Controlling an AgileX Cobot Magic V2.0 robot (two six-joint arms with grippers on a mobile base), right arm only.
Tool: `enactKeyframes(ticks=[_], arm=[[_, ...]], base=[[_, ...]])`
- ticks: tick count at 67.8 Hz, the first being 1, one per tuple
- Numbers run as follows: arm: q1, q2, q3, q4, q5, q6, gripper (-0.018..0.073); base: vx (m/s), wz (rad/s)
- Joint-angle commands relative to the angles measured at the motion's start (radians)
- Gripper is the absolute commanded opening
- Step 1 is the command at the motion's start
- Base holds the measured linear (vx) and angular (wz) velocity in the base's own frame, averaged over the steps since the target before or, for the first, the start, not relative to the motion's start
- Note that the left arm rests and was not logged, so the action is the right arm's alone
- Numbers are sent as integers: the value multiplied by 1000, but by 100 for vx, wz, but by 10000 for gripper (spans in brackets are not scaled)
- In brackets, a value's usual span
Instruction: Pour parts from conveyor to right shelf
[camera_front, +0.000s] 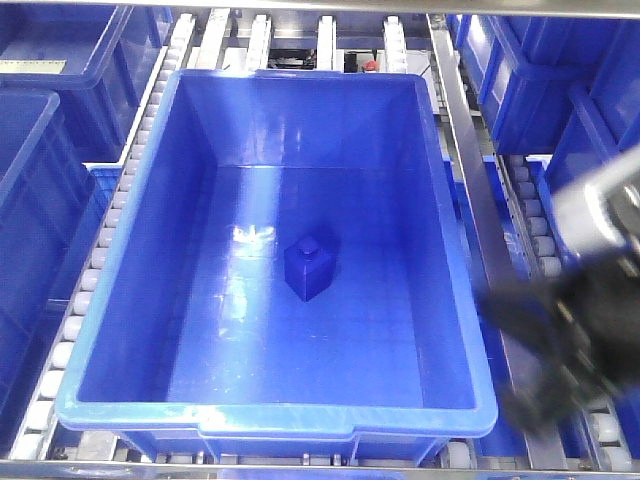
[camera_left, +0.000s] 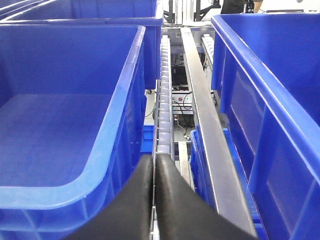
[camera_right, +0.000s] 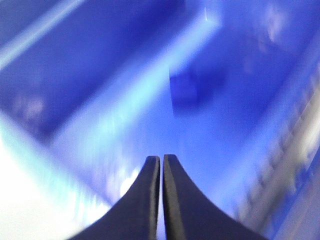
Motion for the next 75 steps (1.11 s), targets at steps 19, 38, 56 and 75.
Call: enactKeyframes(ticks=[19,38,56,75], arm=[[-5,-209,-28,-1,269,-12,-10],[-154,-447,146,13,114,-12,-10],[-448,-622,539,127,-369,-12,-10],[-604,-745,841,120,-748,-12,-10]], base=[[0,0],[0,0],[0,0],[0,0]])
